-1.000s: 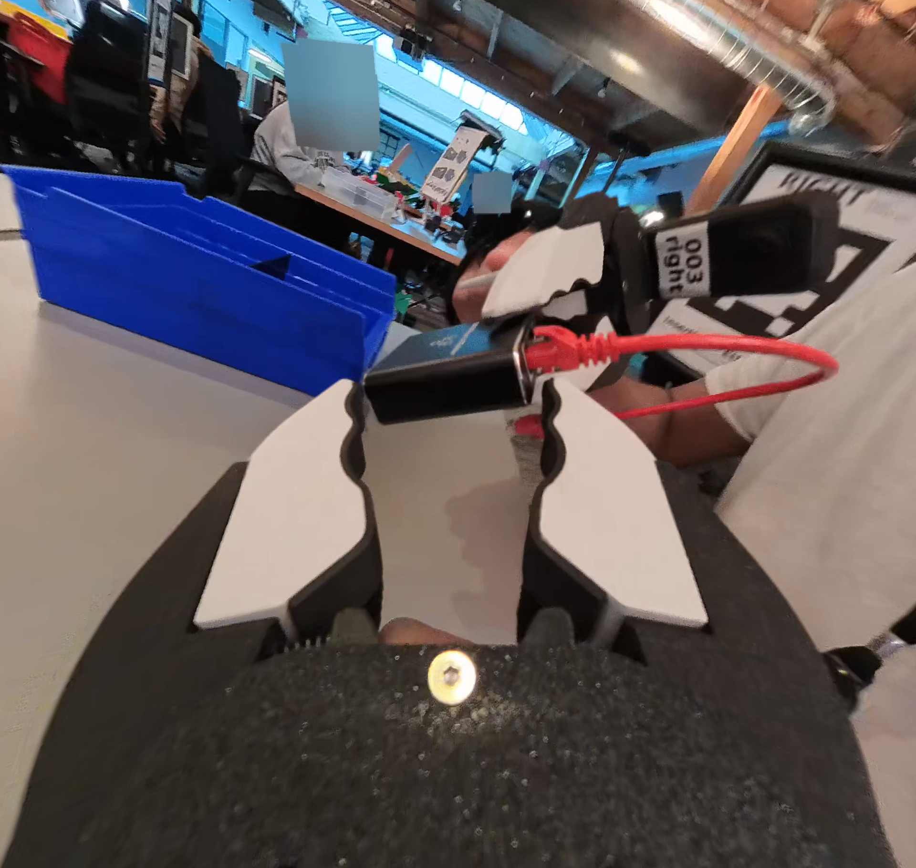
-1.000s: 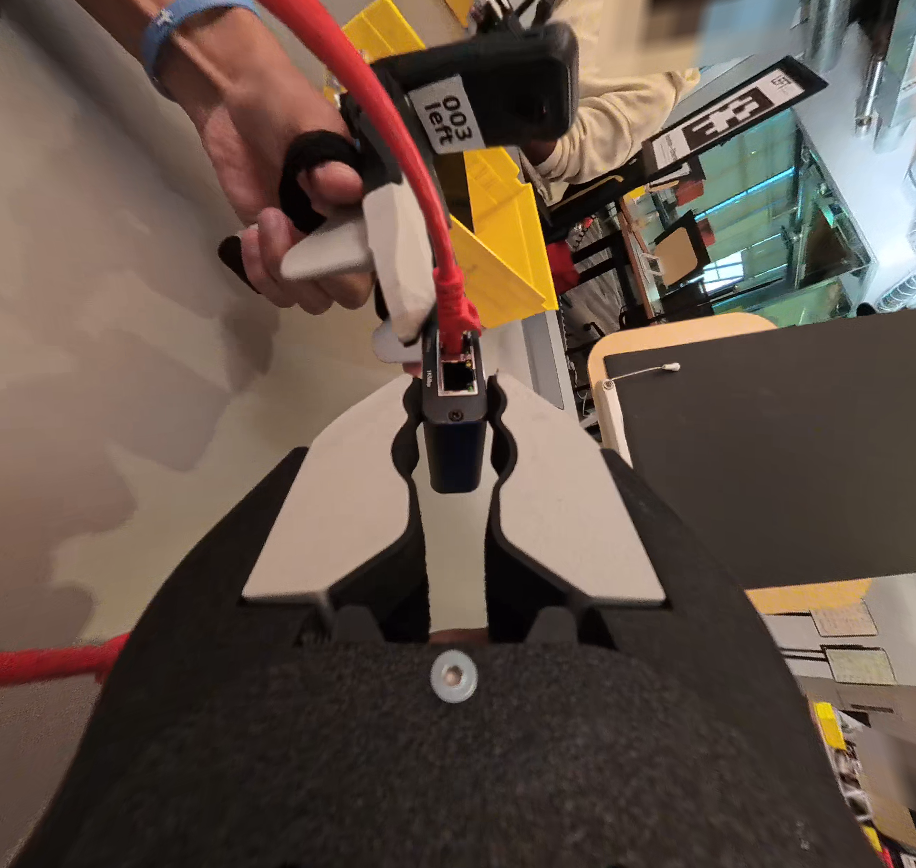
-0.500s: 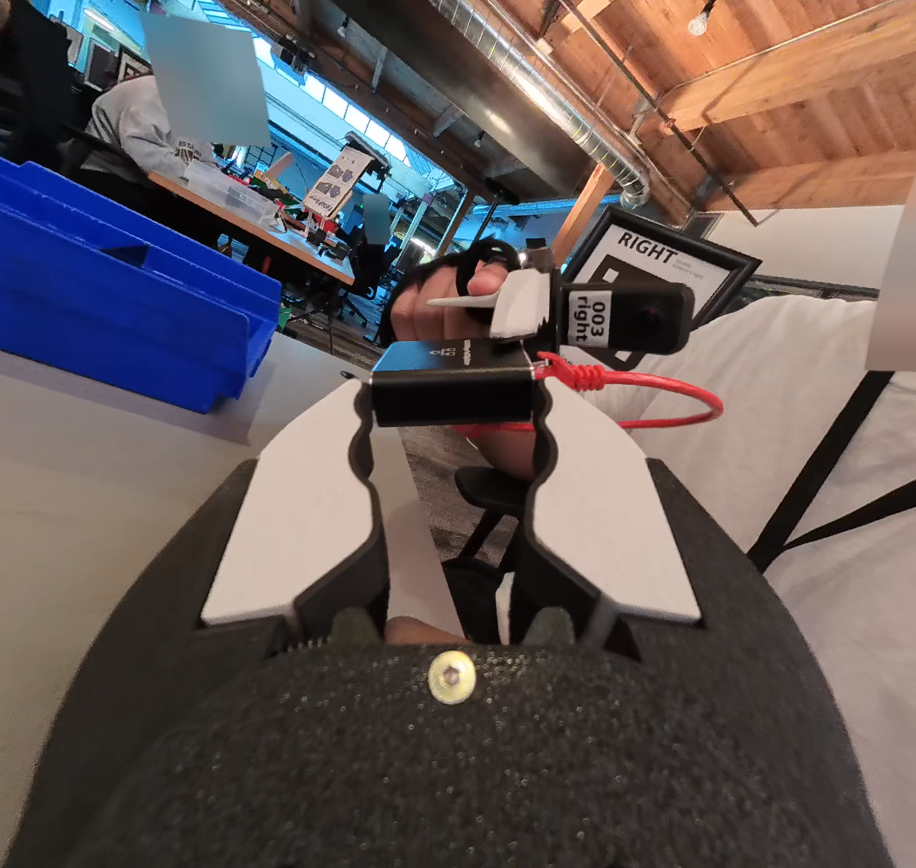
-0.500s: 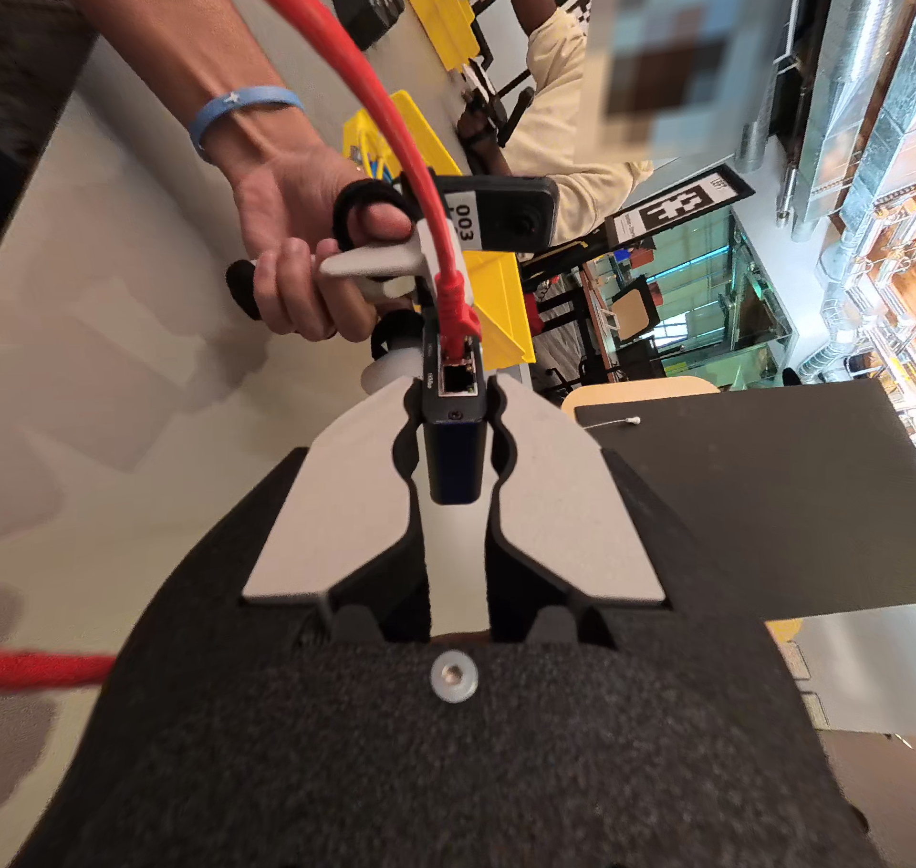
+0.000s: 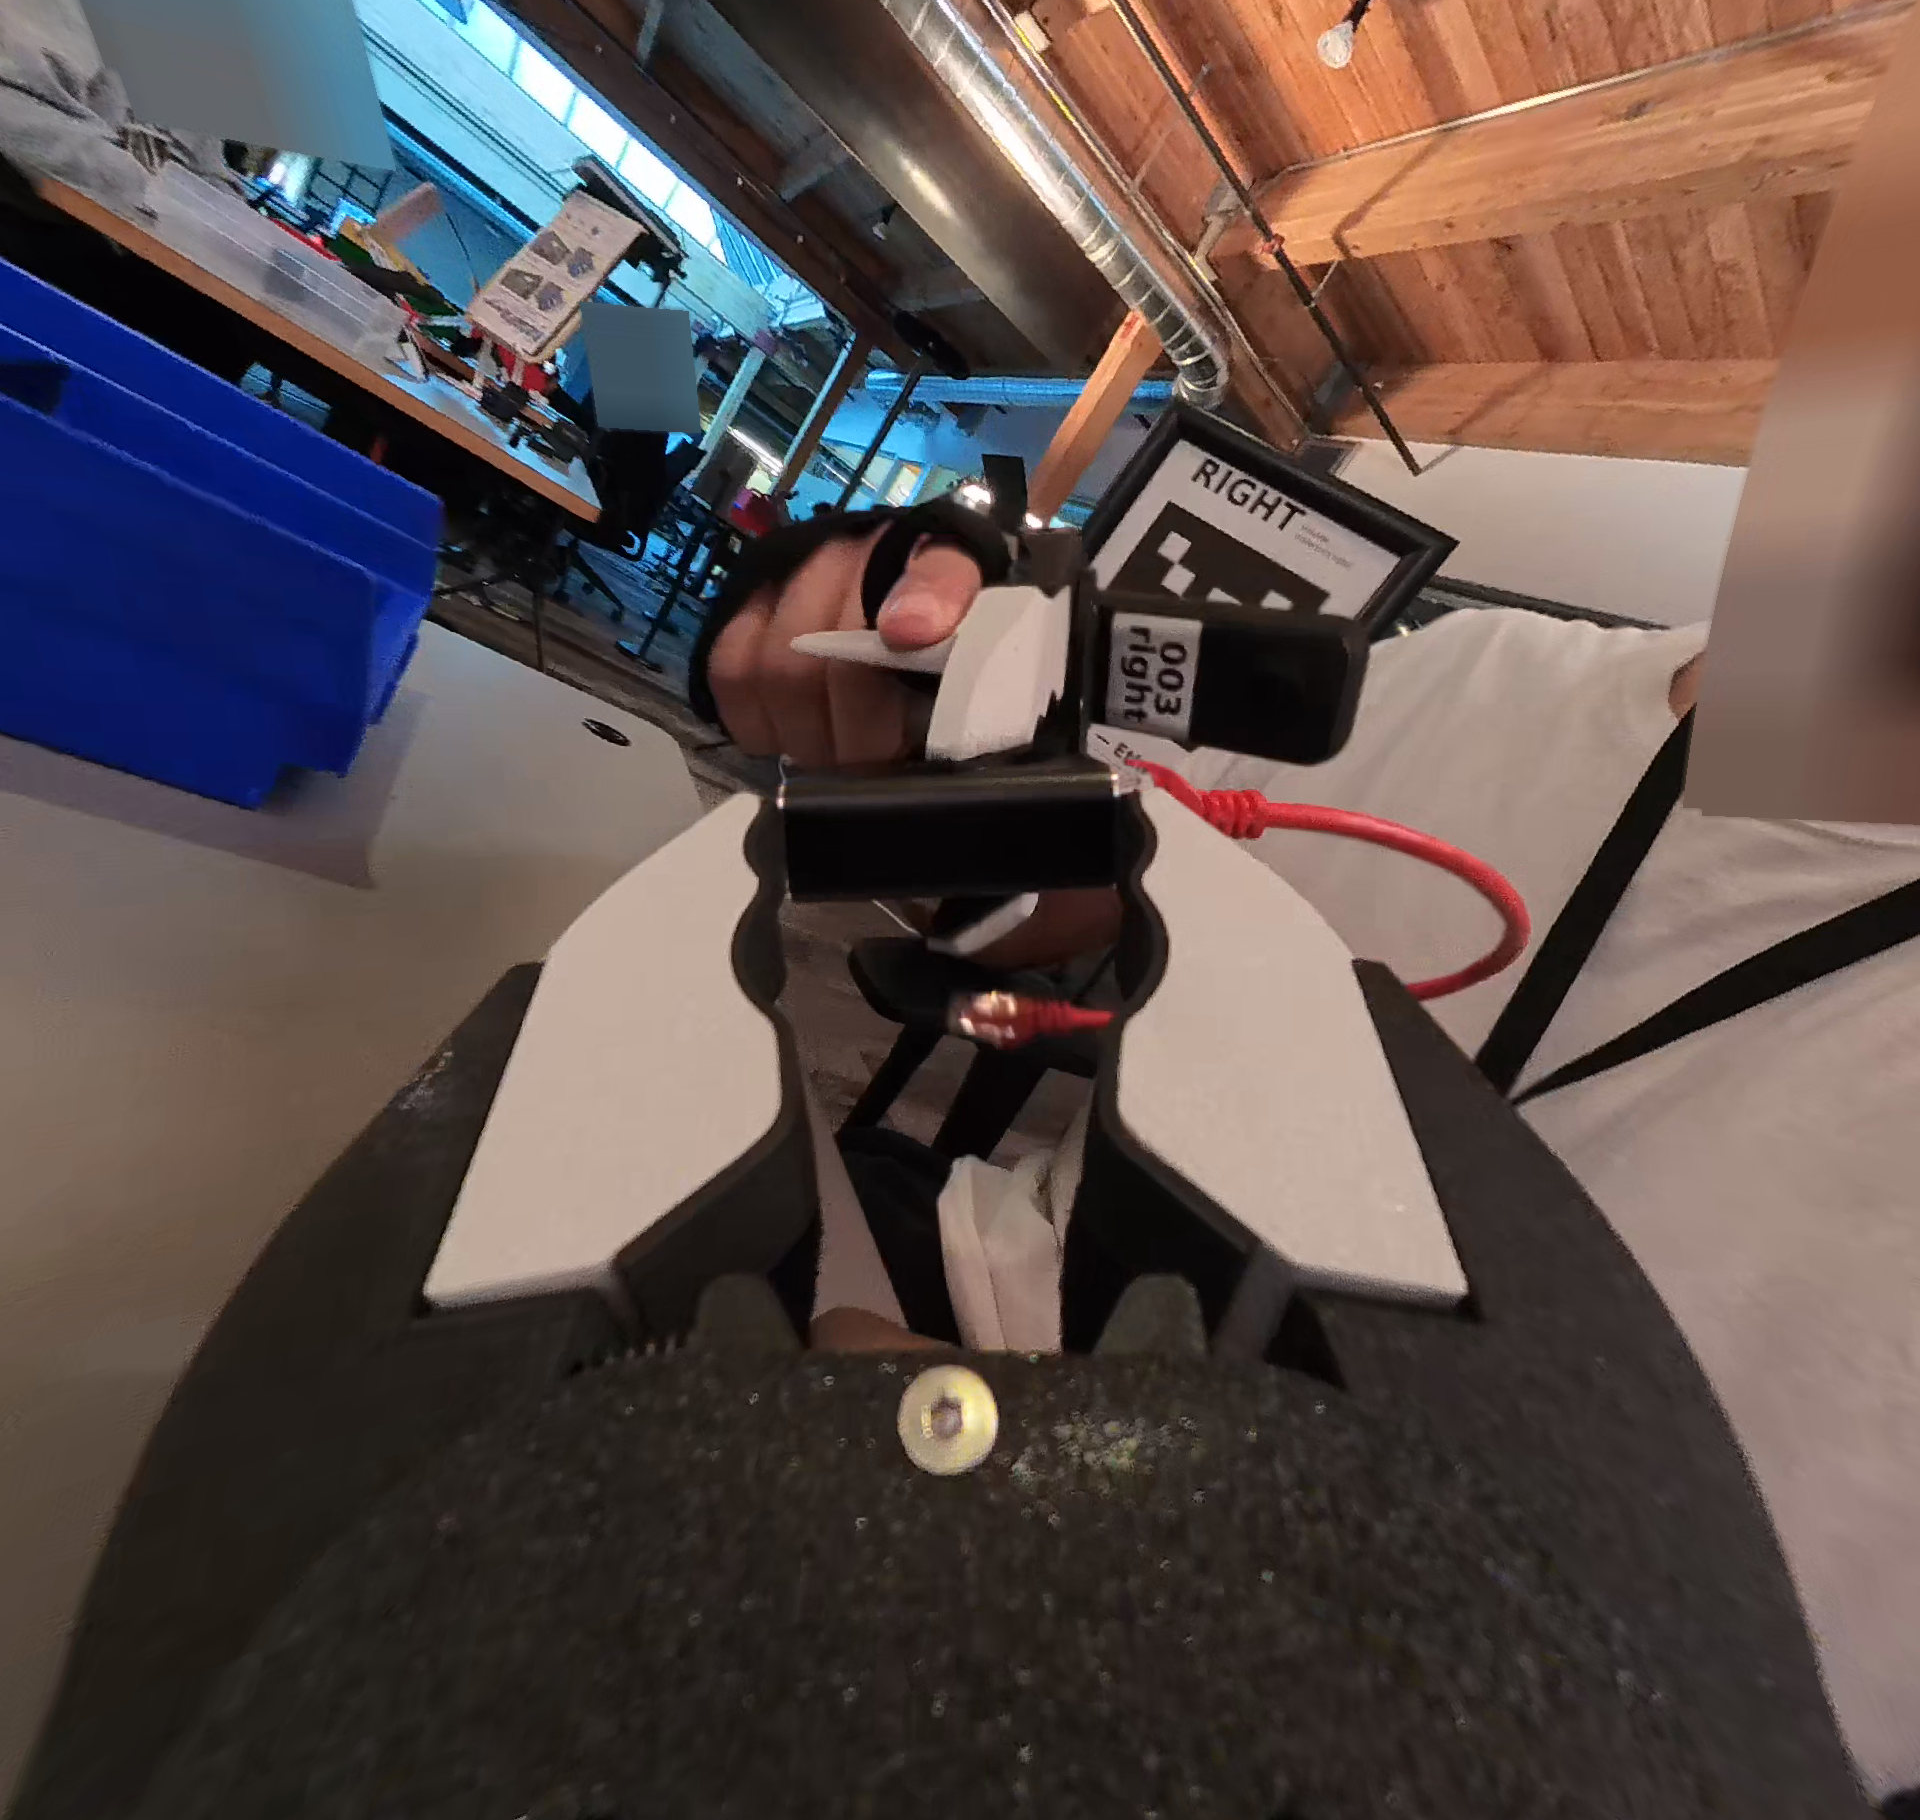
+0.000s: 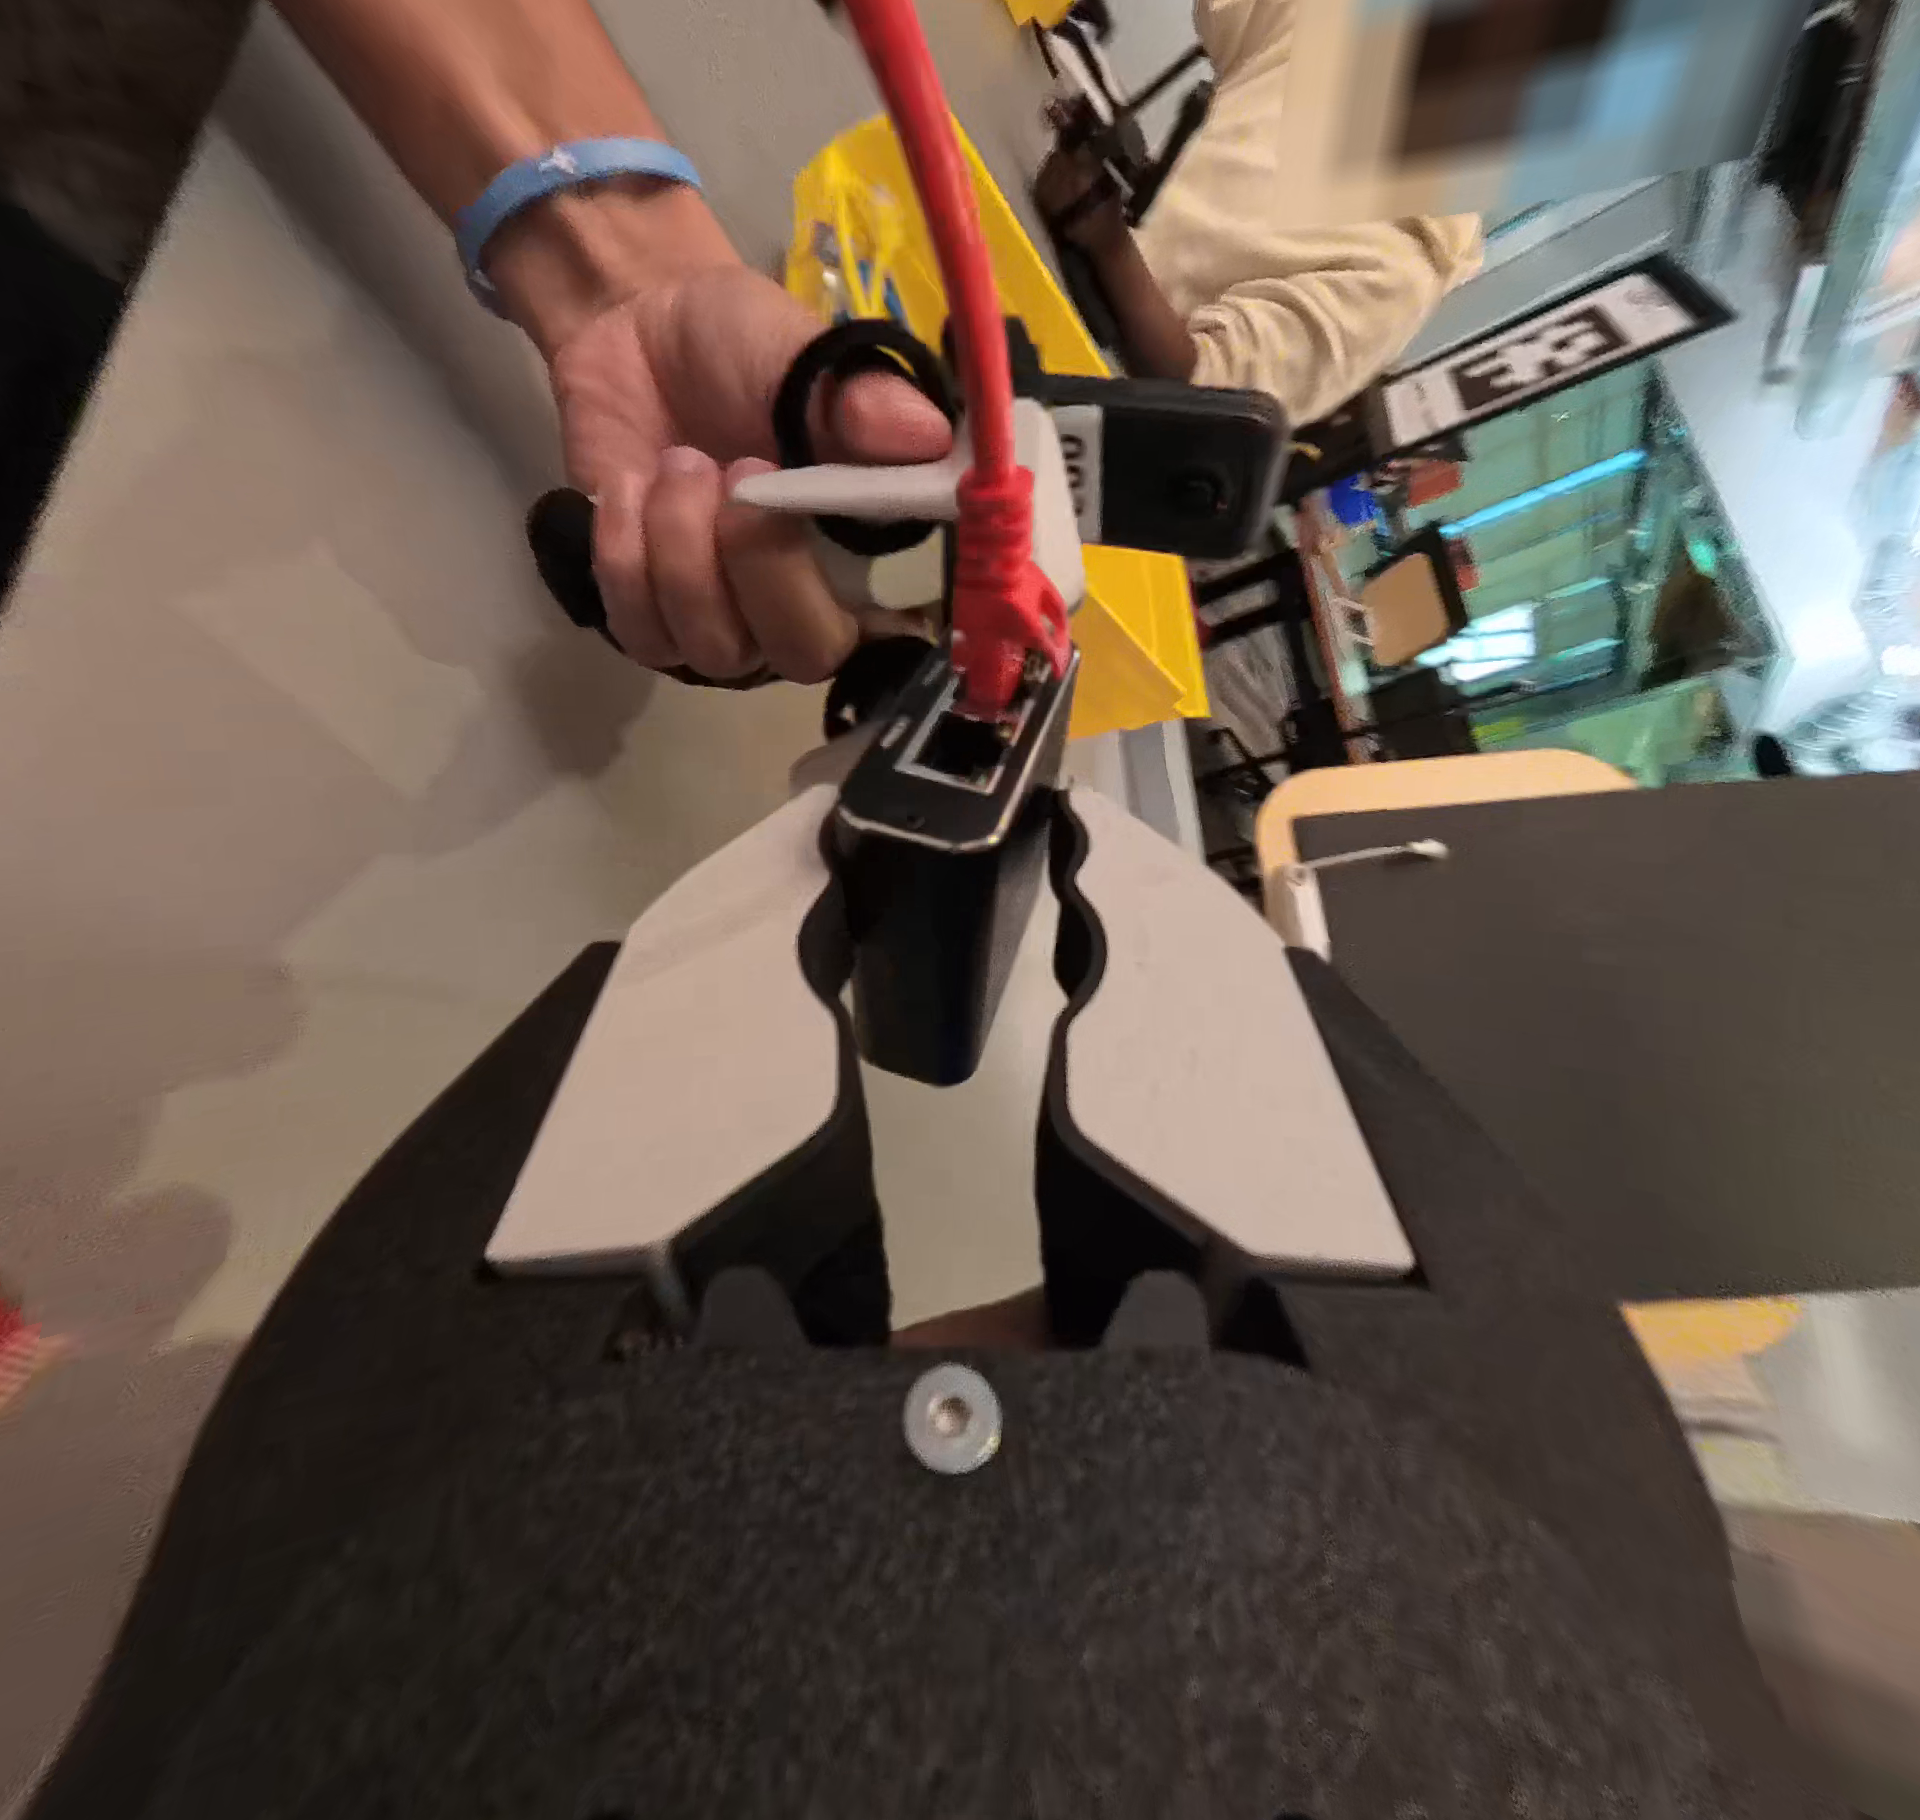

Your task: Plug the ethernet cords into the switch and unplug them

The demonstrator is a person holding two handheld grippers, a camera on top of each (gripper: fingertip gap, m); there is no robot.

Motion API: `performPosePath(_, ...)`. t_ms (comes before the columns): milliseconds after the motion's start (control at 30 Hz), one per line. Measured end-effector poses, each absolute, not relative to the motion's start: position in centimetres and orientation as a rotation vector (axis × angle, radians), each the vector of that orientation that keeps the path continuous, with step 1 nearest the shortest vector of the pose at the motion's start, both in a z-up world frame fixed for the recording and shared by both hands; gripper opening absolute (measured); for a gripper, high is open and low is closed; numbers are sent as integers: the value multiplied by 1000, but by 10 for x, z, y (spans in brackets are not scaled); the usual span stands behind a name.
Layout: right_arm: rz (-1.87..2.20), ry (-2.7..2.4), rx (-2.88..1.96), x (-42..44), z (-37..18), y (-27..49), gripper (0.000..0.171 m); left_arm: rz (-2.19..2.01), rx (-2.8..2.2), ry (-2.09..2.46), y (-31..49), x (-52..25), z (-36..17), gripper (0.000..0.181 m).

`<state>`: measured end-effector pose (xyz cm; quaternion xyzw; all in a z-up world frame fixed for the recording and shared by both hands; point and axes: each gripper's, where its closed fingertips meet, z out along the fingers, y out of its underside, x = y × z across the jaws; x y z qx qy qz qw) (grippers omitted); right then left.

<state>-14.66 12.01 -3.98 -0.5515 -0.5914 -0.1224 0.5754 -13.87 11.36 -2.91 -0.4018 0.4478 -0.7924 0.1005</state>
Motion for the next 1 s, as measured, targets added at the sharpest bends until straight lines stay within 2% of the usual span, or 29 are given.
performPosePath(67,-335,-1345,-1324,-139,-38,128,27,-2323,-1237,1272,122,-134,-31,61)
performPosePath(167,-360,-1287,-1327,-126,-38,145,26,-2148,-1280,1188,136,-126,-32,61)
performPosePath(367,-99,-808,-1383,-74,1,199,25,-1764,-1494,1536,103,-145,-102,49)
performPosePath(633,-525,-972,-1515,-50,-100,274,26,-1046,-1874,1152,126,-233,-139,41)
performPosePath(767,-511,-946,-1502,-46,-120,272,26,-401,-1821,885,190,-316,-129,29)
performPosePath(833,-502,-910,-1454,-44,-108,267,25,-243,-1872,722,219,-353,-128,31)
performPosePath(900,-421,-878,-1480,-46,-108,263,26,-236,-1986,571,239,-376,-137,43)
performPosePath(1000,-429,-902,-1492,-49,-112,262,25,-276,-2043,427,261,-392,-141,51)
